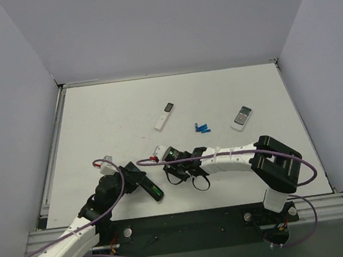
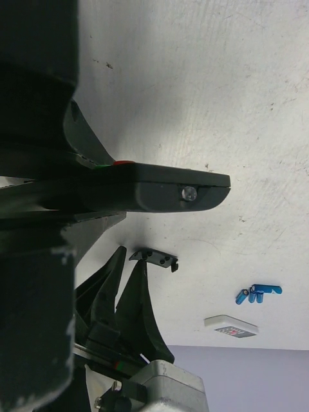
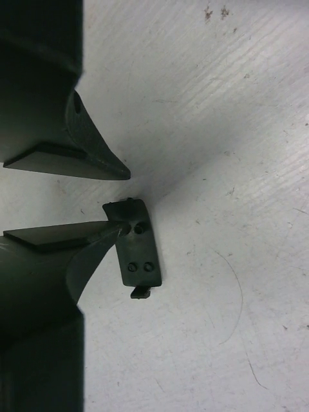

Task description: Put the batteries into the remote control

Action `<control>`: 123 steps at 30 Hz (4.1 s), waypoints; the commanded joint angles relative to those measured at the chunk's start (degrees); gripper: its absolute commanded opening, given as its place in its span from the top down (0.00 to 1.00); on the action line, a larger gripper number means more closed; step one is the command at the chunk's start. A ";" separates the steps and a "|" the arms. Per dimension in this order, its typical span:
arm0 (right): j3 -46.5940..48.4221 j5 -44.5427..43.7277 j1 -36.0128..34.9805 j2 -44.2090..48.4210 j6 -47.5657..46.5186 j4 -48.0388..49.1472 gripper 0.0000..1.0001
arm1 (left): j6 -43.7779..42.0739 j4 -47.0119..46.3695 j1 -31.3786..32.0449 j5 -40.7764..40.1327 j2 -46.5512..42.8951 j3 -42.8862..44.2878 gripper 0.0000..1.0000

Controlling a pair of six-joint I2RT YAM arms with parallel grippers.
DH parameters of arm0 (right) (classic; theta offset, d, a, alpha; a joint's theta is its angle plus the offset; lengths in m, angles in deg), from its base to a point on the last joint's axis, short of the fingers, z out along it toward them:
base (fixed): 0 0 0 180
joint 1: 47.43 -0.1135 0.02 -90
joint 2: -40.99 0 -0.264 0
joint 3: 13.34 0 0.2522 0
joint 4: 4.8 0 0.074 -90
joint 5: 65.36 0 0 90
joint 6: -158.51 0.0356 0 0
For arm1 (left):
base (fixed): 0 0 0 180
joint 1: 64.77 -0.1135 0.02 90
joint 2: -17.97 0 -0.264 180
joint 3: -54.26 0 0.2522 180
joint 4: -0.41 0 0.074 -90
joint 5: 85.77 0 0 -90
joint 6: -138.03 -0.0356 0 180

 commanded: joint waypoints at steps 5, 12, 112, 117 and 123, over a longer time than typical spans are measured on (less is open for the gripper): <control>1.43 -4.06 -0.64 -0.07 -0.31 0.85 0.92 | -0.52 -3.65 0.08 0.36 0.81 2.65 1.00; 1.70 -1.61 -0.55 3.70 -0.40 1.90 1.00 | -0.25 -3.30 0.17 0.45 0.02 2.56 1.00; 11.97 16.45 18.70 -0.35 -0.39 -16.90 1.00 | 1.15 -0.31 0.17 2.56 -5.87 1.51 1.00; 14.18 -10.74 17.20 3.18 -3.91 -20.95 1.00 | 1.24 -0.04 0.17 2.38 -6.31 1.60 1.00; 14.62 -36.12 14.92 -1.20 -4.62 -19.64 1.00 | 0.98 1.80 0.17 2.29 -7.54 2.12 1.00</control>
